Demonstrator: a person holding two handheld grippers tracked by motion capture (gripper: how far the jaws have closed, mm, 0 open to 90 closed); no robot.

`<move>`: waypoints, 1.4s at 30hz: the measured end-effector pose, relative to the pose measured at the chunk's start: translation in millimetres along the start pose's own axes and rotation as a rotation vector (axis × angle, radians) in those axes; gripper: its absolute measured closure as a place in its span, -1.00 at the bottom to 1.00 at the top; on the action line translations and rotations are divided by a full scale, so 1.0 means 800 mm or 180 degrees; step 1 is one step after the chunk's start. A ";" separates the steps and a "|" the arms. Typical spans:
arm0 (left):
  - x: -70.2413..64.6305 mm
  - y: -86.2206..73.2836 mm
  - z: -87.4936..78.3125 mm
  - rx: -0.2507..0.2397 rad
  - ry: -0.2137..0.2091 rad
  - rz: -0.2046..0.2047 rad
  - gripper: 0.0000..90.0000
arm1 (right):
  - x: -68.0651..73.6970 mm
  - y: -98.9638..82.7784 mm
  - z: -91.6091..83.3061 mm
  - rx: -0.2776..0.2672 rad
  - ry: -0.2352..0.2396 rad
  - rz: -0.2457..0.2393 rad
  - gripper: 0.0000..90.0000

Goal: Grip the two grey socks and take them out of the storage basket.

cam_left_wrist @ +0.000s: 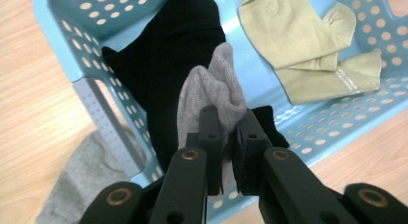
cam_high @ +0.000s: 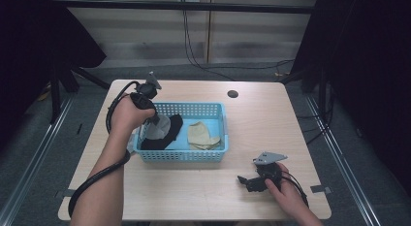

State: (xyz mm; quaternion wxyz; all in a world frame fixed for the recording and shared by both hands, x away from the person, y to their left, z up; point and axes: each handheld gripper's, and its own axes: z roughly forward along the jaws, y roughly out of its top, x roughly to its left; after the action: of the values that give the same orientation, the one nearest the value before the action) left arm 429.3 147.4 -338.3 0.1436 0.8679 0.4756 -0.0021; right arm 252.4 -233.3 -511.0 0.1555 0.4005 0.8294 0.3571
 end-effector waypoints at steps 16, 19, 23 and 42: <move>0.008 -0.003 -0.042 -0.0057 0.0053 -0.0063 0.86 | 0.000 0.000 0.000 0.0000 0.0000 0.0000 -0.79; 0.011 -0.004 -0.049 -0.0075 0.0083 -0.0061 0.86 | 0.001 0.000 0.000 0.0012 -0.0002 0.0021 -0.79; 0.020 -0.011 -0.059 -0.0078 0.0105 -0.0094 0.86 | 0.000 0.000 0.000 0.0002 -0.0001 0.0004 -0.79; 0.053 -0.041 -0.084 -0.0194 0.0178 -0.0319 0.86 | 0.001 0.000 0.000 0.0012 -0.0003 0.0020 -0.79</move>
State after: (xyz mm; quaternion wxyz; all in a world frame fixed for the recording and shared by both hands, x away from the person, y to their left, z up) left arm 416.2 216.0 -288.2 0.1564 0.8379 0.5221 0.0295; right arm 252.0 -233.1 -510.8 0.1540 0.4035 0.8288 0.3558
